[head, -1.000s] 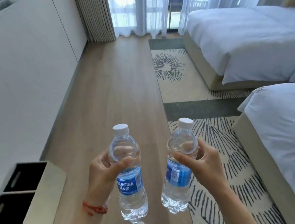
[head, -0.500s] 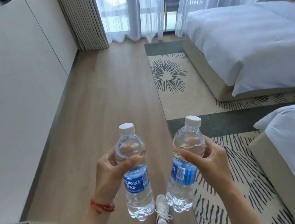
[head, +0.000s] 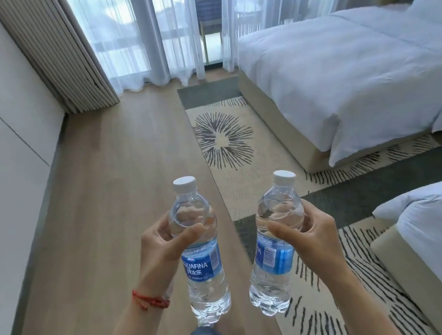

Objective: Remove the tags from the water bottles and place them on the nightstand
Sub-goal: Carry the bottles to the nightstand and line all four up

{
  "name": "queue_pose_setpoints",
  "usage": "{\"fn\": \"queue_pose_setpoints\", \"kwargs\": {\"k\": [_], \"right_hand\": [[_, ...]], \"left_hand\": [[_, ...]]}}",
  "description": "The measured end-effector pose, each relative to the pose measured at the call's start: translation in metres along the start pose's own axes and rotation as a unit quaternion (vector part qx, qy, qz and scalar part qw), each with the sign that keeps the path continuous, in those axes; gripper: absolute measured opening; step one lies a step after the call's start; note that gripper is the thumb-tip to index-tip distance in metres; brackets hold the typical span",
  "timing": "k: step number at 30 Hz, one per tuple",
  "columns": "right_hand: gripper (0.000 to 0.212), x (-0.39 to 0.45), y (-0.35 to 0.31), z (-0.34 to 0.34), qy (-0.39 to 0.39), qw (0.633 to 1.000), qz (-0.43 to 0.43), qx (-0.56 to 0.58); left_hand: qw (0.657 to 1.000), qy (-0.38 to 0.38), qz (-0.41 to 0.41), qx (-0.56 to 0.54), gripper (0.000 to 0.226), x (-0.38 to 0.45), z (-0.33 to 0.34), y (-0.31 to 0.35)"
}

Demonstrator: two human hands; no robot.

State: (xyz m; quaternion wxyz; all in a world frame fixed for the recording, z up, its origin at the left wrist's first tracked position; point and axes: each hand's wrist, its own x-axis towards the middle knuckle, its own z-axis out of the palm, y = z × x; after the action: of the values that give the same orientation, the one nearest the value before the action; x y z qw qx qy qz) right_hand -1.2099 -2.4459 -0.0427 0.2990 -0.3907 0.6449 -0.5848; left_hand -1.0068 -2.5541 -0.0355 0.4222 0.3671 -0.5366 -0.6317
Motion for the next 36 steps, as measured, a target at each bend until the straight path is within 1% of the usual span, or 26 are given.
{"fn": "queue_pose_setpoints", "kwargs": {"k": [2, 5, 6, 9, 11, 16, 20, 23, 25, 27, 29, 34, 36], "right_hand": [[0.045, 0.031, 0.008, -0.003, 0.024, 1.000, 0.009, -0.005], [0.046, 0.081, 0.017, -0.005, 0.070, 0.997, 0.021, -0.013], [0.048, 0.098, 0.018, -0.005, 0.089, 0.996, 0.025, -0.018], [0.049, 0.149, 0.022, -0.005, 0.152, 0.987, 0.040, -0.029], [0.049, 0.180, 0.023, -0.005, 0.188, 0.980, 0.049, -0.033], [0.038, 0.240, 0.026, -0.018, 0.268, 0.961, 0.063, -0.020], [0.044, 0.263, 0.036, -0.044, 0.334, 0.938, 0.085, -0.031], [0.038, 0.278, 0.044, -0.074, 0.374, 0.922, 0.091, -0.046], [0.036, 0.289, 0.051, -0.099, 0.393, 0.913, 0.091, -0.051], [0.040, 0.301, 0.058, -0.128, 0.409, 0.906, 0.093, -0.051], [0.040, 0.316, 0.065, -0.159, 0.422, 0.900, 0.090, -0.059], [0.030, 0.351, 0.071, -0.245, 0.434, 0.894, 0.082, -0.073], [0.028, 0.365, 0.071, -0.281, 0.444, 0.889, 0.083, -0.076]], "left_hand": [[1.000, -0.029, -0.006, 0.003, 0.040, 0.045, 0.009, -0.006], [0.997, -0.077, -0.015, 0.006, 0.051, 0.117, 0.024, -0.013], [0.995, -0.093, -0.023, 0.010, 0.052, 0.142, 0.030, -0.015], [0.987, -0.153, -0.043, 0.021, 0.040, 0.219, 0.050, -0.015], [0.978, -0.199, -0.047, 0.032, 0.043, 0.265, 0.064, -0.012], [0.954, -0.291, -0.059, 0.048, 0.044, 0.359, 0.109, -0.016], [0.933, -0.347, -0.080, 0.046, 0.042, 0.400, 0.157, -0.031], [0.917, -0.385, -0.091, 0.045, 0.040, 0.420, 0.204, -0.045], [0.910, -0.401, -0.093, 0.053, 0.040, 0.431, 0.240, -0.054], [0.902, -0.418, -0.084, 0.066, 0.039, 0.440, 0.277, -0.060], [0.895, -0.434, -0.078, 0.063, 0.038, 0.449, 0.313, -0.065], [0.896, -0.434, -0.069, 0.066, 0.045, 0.476, 0.404, -0.069], [0.897, -0.433, -0.059, 0.066, 0.044, 0.486, 0.443, -0.067]]}}
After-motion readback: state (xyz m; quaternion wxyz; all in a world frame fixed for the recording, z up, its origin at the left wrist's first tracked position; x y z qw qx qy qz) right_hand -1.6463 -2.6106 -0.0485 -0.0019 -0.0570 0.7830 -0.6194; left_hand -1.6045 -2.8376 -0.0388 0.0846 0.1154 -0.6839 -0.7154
